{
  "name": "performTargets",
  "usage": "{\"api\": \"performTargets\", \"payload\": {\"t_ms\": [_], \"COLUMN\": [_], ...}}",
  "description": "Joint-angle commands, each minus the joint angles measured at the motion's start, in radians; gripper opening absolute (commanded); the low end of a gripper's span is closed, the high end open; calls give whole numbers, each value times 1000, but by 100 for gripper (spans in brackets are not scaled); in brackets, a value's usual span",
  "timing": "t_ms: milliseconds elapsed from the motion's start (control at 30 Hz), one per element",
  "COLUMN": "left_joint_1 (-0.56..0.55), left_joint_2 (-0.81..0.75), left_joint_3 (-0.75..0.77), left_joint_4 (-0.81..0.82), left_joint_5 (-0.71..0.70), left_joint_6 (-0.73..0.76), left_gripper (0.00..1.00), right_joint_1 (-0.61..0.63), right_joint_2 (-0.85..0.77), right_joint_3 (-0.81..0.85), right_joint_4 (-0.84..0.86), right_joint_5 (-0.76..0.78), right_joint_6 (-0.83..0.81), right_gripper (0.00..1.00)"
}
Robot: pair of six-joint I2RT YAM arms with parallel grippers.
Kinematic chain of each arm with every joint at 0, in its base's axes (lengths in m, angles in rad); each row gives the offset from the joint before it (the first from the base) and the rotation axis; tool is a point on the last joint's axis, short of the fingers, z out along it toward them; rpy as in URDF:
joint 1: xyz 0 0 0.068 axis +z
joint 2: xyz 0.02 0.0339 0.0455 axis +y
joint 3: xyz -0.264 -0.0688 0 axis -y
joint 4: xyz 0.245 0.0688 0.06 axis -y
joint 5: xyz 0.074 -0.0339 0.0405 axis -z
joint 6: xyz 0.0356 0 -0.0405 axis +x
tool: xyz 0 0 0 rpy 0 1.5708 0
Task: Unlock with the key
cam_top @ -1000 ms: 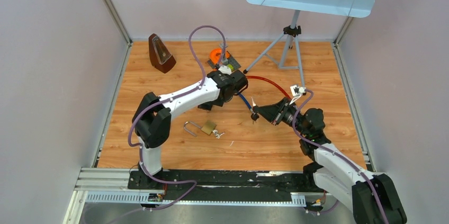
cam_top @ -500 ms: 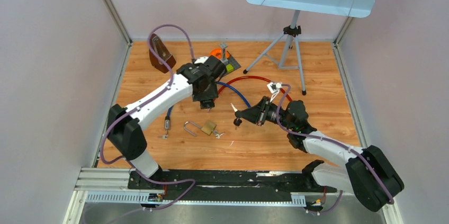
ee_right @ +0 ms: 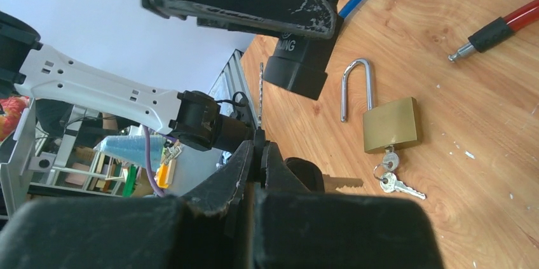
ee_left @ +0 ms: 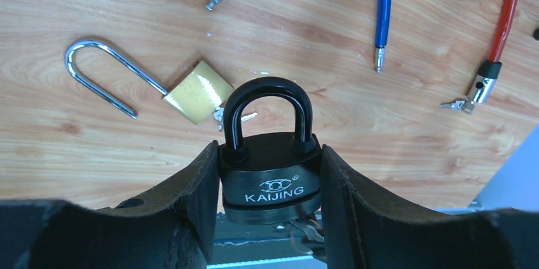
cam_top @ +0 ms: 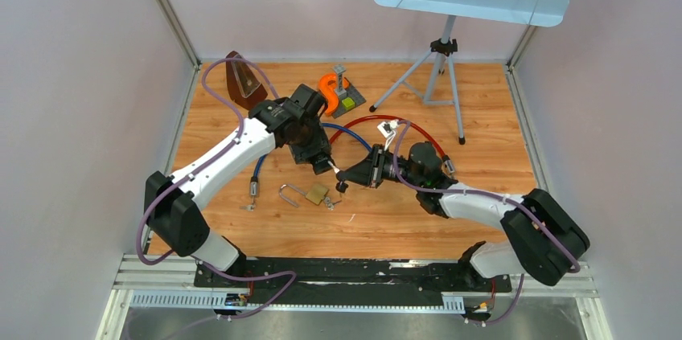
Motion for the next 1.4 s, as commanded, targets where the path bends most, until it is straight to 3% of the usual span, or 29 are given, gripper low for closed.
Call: {"api": "performTargets", "payload": {"t_ms": [0, 367, 1033, 1367], "left_joint_1": [1, 5, 72, 71], "left_joint_2": [-57, -89, -103, -108], "left_joint_3": [3, -8, -35, -57], "left_joint_4": [57, 78, 88, 117], "left_joint_5": [46, 45, 99, 167], "left_joint_6": [-61, -68, -56, -51], "left_gripper": [13, 13, 12, 11], "right_joint_1": [9, 27, 28, 29], "right_joint_2": [61, 105, 71, 73], "right_joint_3": [57, 42, 37, 25], "right_joint_4": [41, 67, -35, 62], "right_joint_5": [-7, 2, 26, 0], "right_joint_6": [51, 97, 89, 96], "right_gripper": [0, 0, 0, 0]}}
